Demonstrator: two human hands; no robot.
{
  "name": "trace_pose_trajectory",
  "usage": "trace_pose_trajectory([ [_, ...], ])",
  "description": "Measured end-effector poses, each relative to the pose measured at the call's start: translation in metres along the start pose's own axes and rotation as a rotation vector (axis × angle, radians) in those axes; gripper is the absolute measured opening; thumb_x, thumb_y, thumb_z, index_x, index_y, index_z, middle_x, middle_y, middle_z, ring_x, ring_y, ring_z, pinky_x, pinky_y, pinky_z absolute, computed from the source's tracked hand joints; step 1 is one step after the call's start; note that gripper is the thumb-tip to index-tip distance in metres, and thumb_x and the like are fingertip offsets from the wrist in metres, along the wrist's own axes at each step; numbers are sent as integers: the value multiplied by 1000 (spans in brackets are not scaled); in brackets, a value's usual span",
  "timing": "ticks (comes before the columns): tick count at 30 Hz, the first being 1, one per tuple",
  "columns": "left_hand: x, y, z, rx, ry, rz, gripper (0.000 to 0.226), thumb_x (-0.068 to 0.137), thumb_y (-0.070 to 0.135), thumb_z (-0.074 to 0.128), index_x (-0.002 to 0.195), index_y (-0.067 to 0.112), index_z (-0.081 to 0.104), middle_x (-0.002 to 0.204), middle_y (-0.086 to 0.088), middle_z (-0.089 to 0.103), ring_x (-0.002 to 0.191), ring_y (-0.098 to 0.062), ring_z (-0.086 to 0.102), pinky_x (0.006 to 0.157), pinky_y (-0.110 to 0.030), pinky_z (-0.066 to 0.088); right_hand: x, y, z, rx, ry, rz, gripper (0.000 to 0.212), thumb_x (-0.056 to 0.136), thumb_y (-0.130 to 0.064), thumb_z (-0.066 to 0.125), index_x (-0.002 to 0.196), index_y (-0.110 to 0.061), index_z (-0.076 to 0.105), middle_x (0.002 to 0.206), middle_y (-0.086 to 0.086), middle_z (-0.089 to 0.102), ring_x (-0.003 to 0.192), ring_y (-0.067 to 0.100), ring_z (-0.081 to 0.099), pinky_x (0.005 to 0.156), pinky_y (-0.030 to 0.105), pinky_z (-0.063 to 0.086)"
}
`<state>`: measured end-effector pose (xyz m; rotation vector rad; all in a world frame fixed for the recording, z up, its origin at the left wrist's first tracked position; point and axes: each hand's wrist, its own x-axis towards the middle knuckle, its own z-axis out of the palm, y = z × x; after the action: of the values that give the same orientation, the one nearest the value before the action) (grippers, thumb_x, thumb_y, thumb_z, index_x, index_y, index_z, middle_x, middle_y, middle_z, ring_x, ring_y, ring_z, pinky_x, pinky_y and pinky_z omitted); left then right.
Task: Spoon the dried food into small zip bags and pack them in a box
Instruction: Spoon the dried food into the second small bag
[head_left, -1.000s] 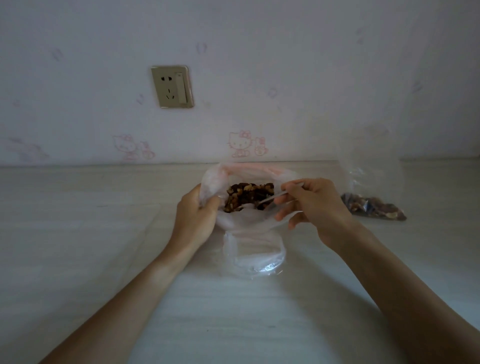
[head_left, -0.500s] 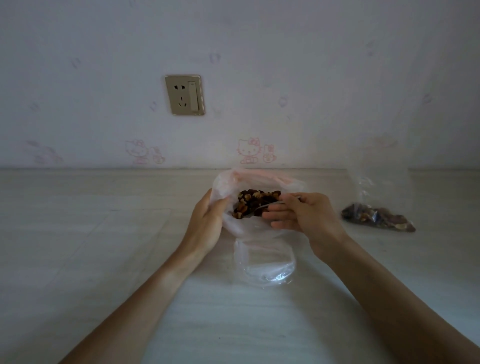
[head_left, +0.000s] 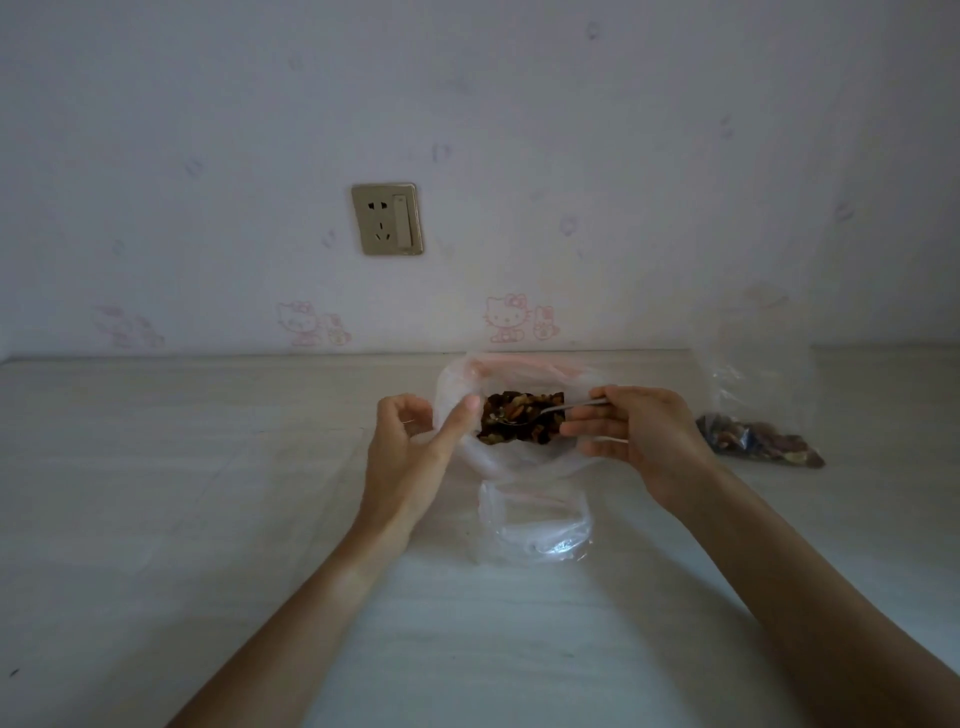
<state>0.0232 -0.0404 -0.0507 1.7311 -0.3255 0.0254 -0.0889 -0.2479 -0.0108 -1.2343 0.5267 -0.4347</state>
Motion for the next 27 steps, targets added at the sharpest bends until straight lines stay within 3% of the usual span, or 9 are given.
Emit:
trace_pose_trajectory([
  [2, -5, 4, -10, 91, 70, 128, 63, 63, 84, 73, 80, 25, 55, 70, 20, 58, 62, 2, 54, 63, -12, 43, 1, -4, -4, -12, -14, -31, 27, 109, -12, 42, 102, 1, 64, 79, 18, 76, 68, 29, 77, 46, 30, 56],
  [6, -21, 4, -26, 254, -148, 329, 59, 77, 79, 69, 61, 23, 58, 51, 12, 51, 49, -2, 45, 51, -13, 35, 2, -14, -14, -29, -19, -87, 28, 107, -10, 42, 94, 0, 64, 73, 19, 73, 60, 31, 74, 41, 28, 52],
  [10, -29, 3, -22, 440, -269, 263, 69, 70, 92, 59, 65, 24, 71, 57, 10, 63, 50, -1, 54, 53, -27, 44, 5, -22, -21, -37, -89, -110, 28, 106, -10, 42, 92, -2, 64, 69, 16, 71, 58, 33, 72, 41, 26, 48],
  [16, -32, 7, -21, 475, -323, 209, 51, 69, 83, 64, 71, 34, 77, 53, 18, 62, 46, 2, 53, 50, -15, 36, -1, -30, -27, -202, -292, -71, 30, 105, -11, 42, 90, 0, 65, 70, 18, 69, 54, 32, 69, 40, 28, 47],
  [20, -33, 8, -19, 458, -391, 186, 16, 84, 53, 78, 79, 38, 80, 65, 12, 72, 58, -7, 66, 58, -30, 52, -9, -33, -28, -384, -447, -120, 32, 108, -14, 44, 93, 1, 68, 74, 21, 68, 57, 36, 69, 43, 31, 49],
  [22, -34, 7, -17, 468, -400, 200, 10, 88, 39, 80, 79, 34, 80, 70, 12, 75, 66, -9, 71, 67, -34, 59, -14, -36, -27, -451, -537, -171, 31, 109, -18, 46, 96, 2, 67, 75, 21, 67, 60, 37, 69, 45, 32, 51],
  [27, -34, 6, -15, 449, -423, 233, 13, 91, 30, 78, 78, 31, 77, 68, 12, 73, 59, -5, 68, 56, -17, 52, -21, -40, -25, -596, -642, -383, 29, 108, -18, 47, 98, 1, 65, 75, 19, 66, 64, 37, 67, 50, 38, 49],
])
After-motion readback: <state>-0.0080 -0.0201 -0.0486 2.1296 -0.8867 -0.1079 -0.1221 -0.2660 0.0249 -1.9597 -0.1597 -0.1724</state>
